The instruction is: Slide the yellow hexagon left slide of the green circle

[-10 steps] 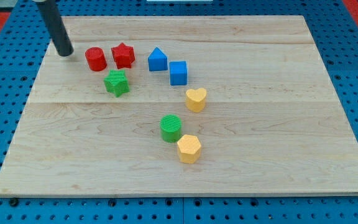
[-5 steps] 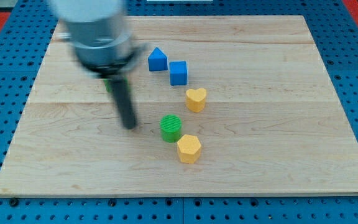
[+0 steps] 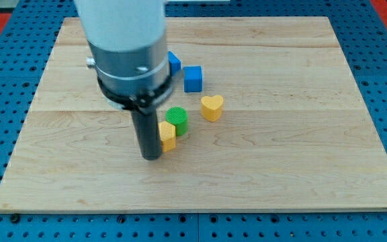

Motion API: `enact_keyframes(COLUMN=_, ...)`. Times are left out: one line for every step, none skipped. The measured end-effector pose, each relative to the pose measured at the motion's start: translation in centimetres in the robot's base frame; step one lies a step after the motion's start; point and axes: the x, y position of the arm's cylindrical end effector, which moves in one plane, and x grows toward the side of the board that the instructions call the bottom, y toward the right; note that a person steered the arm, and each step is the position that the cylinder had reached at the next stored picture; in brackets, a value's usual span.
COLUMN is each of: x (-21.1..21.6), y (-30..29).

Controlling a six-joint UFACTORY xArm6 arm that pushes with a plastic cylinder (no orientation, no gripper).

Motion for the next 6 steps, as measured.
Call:
enact_keyframes(x=3.9, y=0.4)
enact_keyframes(x=2.6, y=6.0)
enact_keyframes(x=-0.8, y=0.5)
enact_keyframes(x=-3.5, y=-8.8)
enact_keyframes(x=-0.4, y=-10.9)
enact_keyframes(x=1.0, y=3.4)
